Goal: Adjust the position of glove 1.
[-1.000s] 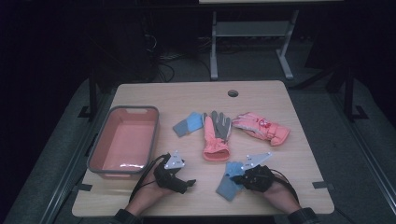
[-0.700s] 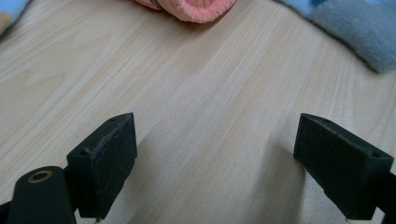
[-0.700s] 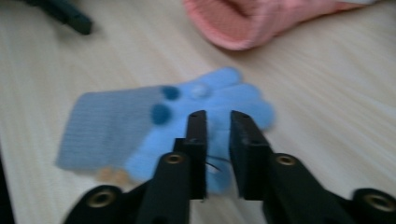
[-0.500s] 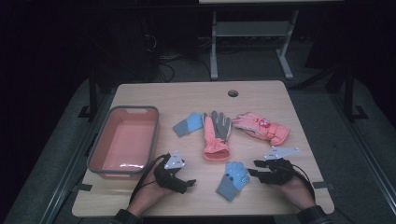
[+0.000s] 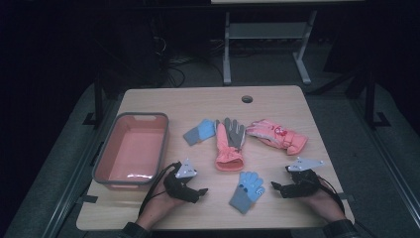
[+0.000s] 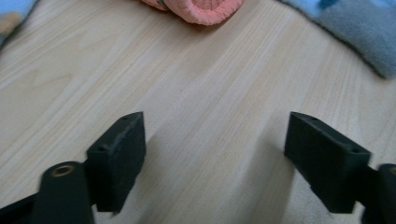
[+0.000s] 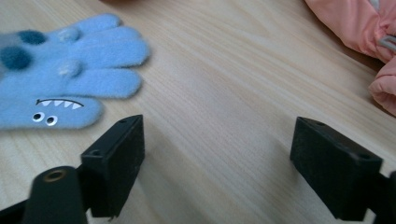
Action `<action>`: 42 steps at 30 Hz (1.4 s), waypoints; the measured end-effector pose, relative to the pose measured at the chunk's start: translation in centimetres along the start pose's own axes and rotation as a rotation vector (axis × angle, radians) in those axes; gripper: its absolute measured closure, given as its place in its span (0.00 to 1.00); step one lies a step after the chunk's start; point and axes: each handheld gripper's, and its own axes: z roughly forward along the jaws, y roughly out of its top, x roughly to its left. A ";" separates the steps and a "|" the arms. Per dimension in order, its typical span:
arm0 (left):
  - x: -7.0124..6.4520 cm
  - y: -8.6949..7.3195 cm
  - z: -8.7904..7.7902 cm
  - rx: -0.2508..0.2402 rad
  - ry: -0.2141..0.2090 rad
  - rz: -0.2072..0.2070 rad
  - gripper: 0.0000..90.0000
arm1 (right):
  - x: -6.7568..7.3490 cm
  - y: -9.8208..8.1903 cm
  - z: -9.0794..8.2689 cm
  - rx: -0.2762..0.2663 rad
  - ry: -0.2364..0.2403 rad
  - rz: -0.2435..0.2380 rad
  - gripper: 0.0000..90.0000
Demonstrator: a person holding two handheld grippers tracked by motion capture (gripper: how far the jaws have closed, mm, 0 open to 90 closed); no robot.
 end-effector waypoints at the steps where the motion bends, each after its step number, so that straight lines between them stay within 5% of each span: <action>1: 0.0 0.1 0.0 0.005 0.006 0.010 0.27 | 0.0 0.0 0.1 -0.004 0.004 0.004 0.17; 14: 1.3 3.1 -0.7 -0.029 0.022 -0.099 0.55 | -0.1 -0.2 0.3 -0.020 0.013 0.015 0.14; 22: 2.5 4.7 -0.6 -0.018 0.034 -0.108 0.63 | -0.1 -0.2 0.3 -0.018 0.014 0.019 0.14; 31: 4.0 7.3 0.5 -0.015 0.101 -0.135 0.98 | -0.1 -0.2 0.3 -0.019 0.015 0.020 0.14; 42: 7.7 9.5 2.7 -0.026 0.163 -0.206 0.99 | -0.1 -0.2 0.3 -0.018 0.015 0.020 0.14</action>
